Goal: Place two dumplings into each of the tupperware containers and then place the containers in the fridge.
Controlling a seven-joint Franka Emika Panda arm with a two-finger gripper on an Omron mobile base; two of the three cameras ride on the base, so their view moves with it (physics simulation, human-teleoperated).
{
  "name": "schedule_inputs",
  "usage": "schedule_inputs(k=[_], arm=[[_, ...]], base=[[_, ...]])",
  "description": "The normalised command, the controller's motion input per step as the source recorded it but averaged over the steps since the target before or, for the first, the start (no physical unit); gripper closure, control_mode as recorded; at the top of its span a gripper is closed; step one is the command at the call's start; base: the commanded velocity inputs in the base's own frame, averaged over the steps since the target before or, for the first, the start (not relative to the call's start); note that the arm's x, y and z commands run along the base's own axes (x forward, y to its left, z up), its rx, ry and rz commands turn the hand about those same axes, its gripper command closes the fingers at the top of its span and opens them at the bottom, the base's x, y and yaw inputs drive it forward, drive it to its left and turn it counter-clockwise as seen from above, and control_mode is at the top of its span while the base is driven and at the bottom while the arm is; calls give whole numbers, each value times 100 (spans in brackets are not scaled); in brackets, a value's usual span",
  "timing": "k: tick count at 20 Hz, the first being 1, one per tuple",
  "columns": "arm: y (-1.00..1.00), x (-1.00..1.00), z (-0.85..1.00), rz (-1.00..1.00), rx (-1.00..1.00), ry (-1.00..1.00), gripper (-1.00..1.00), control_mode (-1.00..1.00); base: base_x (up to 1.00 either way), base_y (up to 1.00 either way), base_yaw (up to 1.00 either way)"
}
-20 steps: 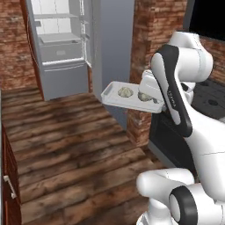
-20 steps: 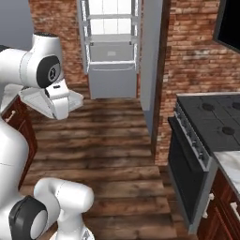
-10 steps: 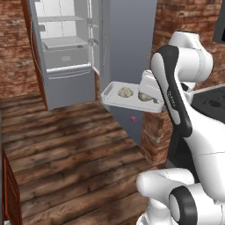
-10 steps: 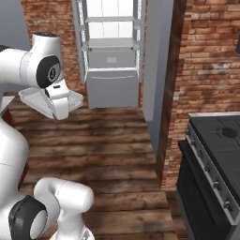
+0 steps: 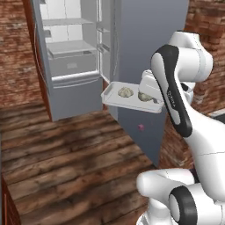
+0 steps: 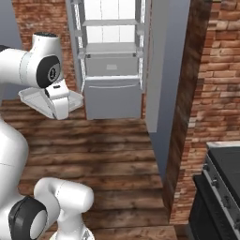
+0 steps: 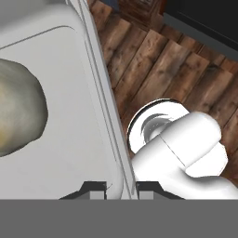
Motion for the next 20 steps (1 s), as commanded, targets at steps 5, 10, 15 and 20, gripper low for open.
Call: schedule_inputs(k=[5, 10, 15, 20], arm=[[0, 0, 0, 0, 0, 0, 100, 100], [0, 0, 0, 0, 0, 0, 100, 100], [0, 0, 0, 0, 0, 0, 100, 100], [0, 0, 0, 0, 0, 0, 100, 100]], base=[[100, -2, 1], [100, -4, 2], [100, -12, 4], [100, -27, 8]])
